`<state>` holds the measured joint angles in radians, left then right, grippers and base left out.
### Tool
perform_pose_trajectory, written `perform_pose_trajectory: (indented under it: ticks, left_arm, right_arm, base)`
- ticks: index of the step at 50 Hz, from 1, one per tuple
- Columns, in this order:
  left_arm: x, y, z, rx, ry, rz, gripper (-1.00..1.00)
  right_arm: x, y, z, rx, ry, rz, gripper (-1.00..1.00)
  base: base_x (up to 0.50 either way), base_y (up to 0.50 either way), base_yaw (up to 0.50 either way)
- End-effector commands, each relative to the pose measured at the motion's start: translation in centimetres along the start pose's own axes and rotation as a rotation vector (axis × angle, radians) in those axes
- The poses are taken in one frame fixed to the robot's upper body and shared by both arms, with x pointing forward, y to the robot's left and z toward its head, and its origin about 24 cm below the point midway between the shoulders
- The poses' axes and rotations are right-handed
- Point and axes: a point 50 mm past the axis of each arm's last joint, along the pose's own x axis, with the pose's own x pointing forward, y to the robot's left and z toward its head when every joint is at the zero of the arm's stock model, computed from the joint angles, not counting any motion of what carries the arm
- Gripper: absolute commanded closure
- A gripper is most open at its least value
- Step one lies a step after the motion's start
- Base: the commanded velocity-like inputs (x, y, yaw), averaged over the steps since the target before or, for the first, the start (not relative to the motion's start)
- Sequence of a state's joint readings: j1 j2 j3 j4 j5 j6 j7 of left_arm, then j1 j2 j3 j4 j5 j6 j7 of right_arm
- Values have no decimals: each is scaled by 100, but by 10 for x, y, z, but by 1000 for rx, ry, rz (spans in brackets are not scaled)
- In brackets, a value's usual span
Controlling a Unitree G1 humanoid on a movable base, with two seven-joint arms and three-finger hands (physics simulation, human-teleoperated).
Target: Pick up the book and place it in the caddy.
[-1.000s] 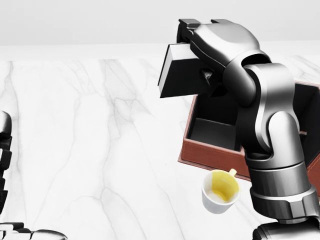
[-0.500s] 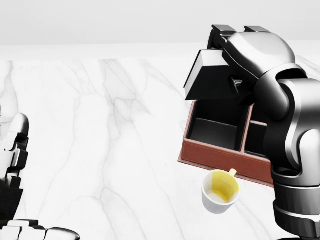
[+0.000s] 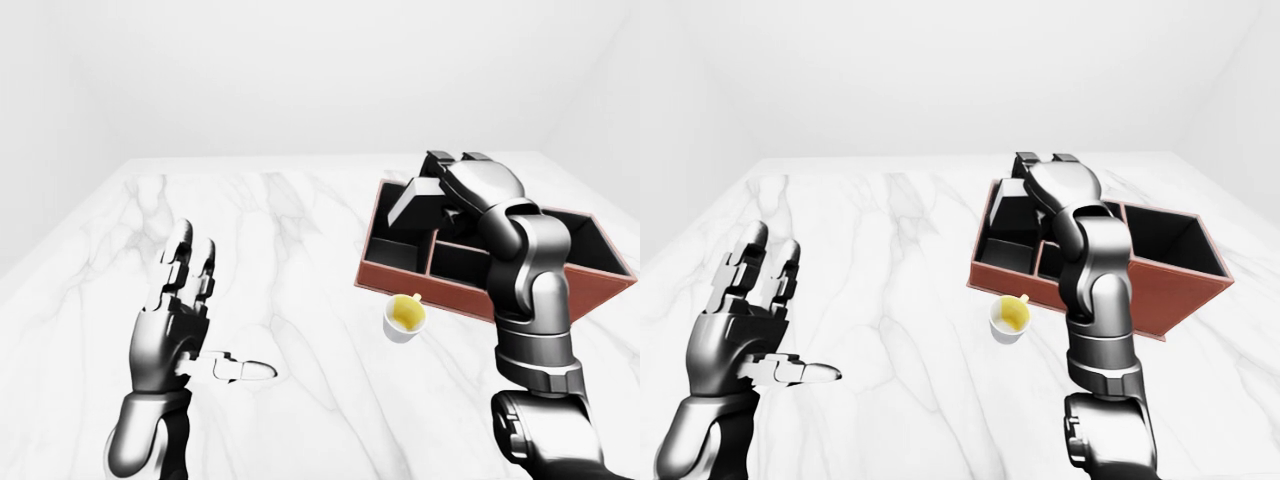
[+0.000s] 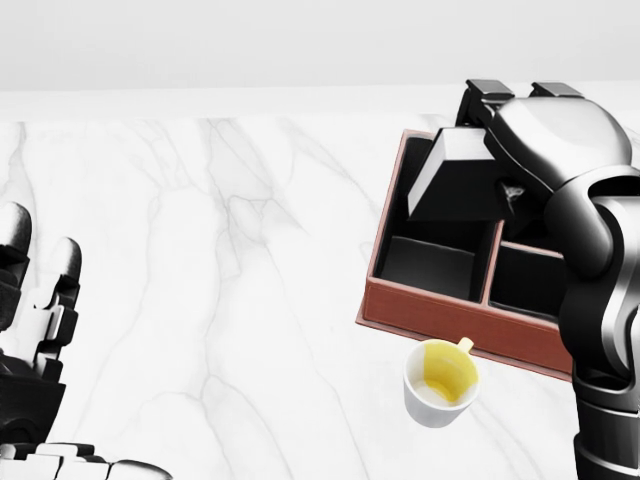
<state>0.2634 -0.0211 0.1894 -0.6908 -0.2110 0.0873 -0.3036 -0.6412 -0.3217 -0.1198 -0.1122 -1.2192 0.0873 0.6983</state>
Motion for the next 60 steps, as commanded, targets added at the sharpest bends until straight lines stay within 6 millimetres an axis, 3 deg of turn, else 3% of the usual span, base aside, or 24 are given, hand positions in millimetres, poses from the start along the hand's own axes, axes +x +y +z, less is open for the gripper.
perform_pose_trajectory:
  ticks: [1,31,60]
  left_arm:
    - [1,0,-6,-11,21,-5,-100]
    - [5,0,-17,-23,57,-8,-100]
    - [4,-2,-21,-20,79,-4,-100]
  right_arm:
    - [-7,4,-12,-9,43,4,100]
    - [-4,31,-40,41,102,79,100]
    - [-13,14,-64,-90,226,63,100]
  base:
    - [0,0,0]
    - [0,0,0]
    - [0,0,0]
